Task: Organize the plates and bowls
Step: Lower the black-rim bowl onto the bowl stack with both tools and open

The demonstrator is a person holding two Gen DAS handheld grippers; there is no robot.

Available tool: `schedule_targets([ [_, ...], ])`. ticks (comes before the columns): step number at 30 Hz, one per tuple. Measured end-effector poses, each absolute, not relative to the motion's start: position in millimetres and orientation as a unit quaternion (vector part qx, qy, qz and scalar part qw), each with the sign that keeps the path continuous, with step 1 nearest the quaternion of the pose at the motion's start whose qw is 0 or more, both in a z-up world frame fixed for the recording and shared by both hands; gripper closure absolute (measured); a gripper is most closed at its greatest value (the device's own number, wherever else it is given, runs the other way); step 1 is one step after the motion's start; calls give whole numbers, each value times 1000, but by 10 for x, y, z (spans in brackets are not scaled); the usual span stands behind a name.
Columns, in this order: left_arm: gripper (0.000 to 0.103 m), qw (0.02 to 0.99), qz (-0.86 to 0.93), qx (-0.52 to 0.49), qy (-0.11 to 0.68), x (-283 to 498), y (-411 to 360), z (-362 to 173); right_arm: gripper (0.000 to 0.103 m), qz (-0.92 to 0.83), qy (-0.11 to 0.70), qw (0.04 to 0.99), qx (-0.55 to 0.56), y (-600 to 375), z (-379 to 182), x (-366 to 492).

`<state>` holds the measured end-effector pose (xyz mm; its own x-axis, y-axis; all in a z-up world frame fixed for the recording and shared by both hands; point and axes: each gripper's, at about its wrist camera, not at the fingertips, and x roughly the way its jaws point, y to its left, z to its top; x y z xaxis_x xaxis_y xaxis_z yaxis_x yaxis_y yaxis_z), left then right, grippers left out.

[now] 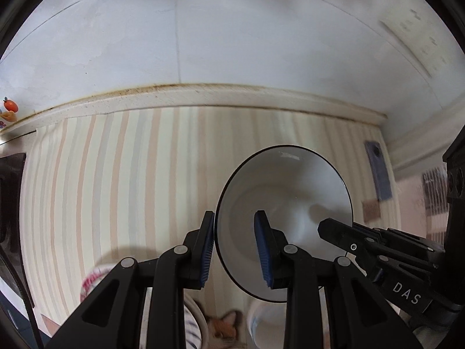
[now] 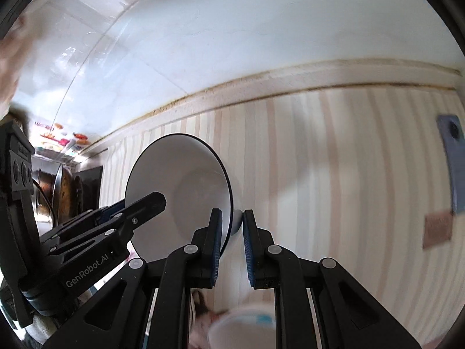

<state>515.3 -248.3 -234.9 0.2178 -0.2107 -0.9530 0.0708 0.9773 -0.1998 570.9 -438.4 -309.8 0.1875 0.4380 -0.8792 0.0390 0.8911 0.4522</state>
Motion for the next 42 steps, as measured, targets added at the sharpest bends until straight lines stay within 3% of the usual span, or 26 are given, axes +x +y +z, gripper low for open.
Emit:
schedule_targets([
  [15,78,761,-130,-31,635,4343,-2768,-2307,87,109,630,741,203,-4729,-2917,4436],
  [42,78,725,-124,23,677,4086,-3013,-2804,87,88,680,705,181,-4850,-3447,4155],
])
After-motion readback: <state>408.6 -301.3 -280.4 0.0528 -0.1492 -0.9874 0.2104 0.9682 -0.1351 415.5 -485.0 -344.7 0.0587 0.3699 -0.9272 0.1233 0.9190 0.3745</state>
